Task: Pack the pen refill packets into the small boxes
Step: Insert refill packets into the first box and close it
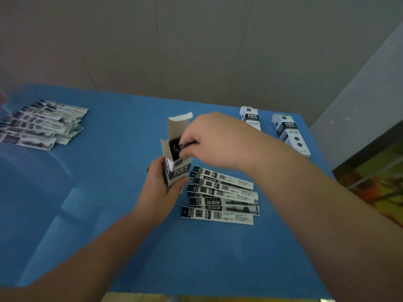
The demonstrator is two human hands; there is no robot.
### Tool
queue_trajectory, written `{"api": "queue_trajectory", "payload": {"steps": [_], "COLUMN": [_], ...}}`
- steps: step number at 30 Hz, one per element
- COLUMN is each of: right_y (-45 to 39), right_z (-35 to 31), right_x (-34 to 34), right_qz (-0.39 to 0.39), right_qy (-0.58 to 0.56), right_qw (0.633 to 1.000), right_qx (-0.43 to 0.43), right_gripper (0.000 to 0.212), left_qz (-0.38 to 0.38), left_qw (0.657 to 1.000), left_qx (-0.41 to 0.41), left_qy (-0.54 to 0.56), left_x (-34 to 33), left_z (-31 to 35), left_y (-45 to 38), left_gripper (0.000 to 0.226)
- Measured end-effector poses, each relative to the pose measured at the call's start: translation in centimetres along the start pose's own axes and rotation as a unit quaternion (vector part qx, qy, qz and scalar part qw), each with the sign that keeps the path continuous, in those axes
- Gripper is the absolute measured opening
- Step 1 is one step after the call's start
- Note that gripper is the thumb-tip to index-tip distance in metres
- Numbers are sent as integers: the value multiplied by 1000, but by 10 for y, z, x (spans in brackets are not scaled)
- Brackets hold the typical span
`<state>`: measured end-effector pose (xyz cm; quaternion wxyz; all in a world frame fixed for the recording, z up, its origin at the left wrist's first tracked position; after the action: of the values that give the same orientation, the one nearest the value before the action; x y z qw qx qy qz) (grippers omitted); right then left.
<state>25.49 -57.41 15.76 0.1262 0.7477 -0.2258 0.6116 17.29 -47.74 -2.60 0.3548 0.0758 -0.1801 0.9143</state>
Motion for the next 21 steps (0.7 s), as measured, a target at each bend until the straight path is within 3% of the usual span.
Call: {"api": "queue_trajectory", "payload": {"steps": [4,9,14,18,21], "right_y": [-3,-3,-7,-11,-16], "right_z": [-6,-15,-16,-15,-13], "right_x": [1,-12,-1,-14,-8], "right_qz": [-21,-133,-21,-18,64], "right_qy": [50,70,84,83,113], "right_qw": [998,989,996,996,991], "right_qx": [-15,-9,19,5,17], "right_gripper": [23,18,16,15,13], "left_qz": [-26,-34,-27,-22,-18], "left_qw": [999,999,999,999,1000], "left_qx": [-20,-37,-28,-32,-13], "left_qy": [-4,5,19,13,11], "left_x": [1,0,2,1,1], "left_z": [6,7,4,2,-1], "left_y": [1,2,-1,-1,-5], "left_gripper": [63,69,62,66,60]}}
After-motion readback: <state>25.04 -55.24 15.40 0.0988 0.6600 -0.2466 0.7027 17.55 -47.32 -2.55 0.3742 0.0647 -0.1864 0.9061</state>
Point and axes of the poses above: each hand's wrist, its own y-axis away from the middle knuckle, its own x-axis out of the back of the hand, z = x × y, the point moved 5 cm from there along -y, towards the middle knuckle, and after that the axes turned 13 degrees about z, right-handed, at the moved point
